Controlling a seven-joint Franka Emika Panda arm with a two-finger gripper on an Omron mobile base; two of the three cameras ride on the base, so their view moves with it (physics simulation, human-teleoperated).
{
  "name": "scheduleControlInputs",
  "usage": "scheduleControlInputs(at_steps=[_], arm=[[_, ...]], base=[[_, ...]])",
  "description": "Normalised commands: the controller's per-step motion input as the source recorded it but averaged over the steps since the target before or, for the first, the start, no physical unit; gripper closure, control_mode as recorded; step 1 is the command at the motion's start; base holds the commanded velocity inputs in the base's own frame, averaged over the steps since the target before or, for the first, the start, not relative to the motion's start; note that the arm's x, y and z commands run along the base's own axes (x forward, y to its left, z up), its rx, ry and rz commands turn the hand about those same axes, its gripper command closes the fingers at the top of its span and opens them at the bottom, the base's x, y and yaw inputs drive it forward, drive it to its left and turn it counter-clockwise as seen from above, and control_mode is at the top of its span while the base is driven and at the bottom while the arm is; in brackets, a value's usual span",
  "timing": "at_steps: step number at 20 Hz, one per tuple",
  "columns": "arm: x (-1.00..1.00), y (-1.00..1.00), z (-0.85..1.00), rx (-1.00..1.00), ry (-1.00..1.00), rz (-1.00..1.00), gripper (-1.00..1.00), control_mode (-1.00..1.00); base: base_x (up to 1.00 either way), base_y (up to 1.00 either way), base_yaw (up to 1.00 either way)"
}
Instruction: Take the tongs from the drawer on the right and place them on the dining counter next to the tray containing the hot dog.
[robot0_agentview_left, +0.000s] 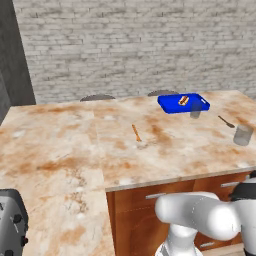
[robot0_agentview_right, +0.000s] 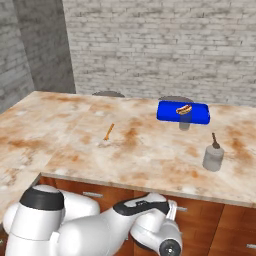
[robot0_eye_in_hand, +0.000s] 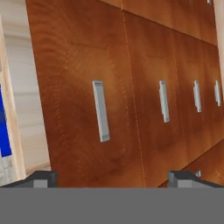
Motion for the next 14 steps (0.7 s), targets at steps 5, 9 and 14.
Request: scheduleControlInputs(at_steps=[5,9,14], arm=[[0.02,-0.02,-0.07,0.01,0.00,0.00,-1.00,-1.00],[0.05,-0.01,-0.08,0.01,0.00,0.00,-1.00,-1.00],[0.09,-0.04,-0.08,0.02,0.00,0.00,-1.00,-1.00]], base=[[0.00,0.00,0.00],[0.00,0.00,0.00],[0.00,0.00,0.00]])
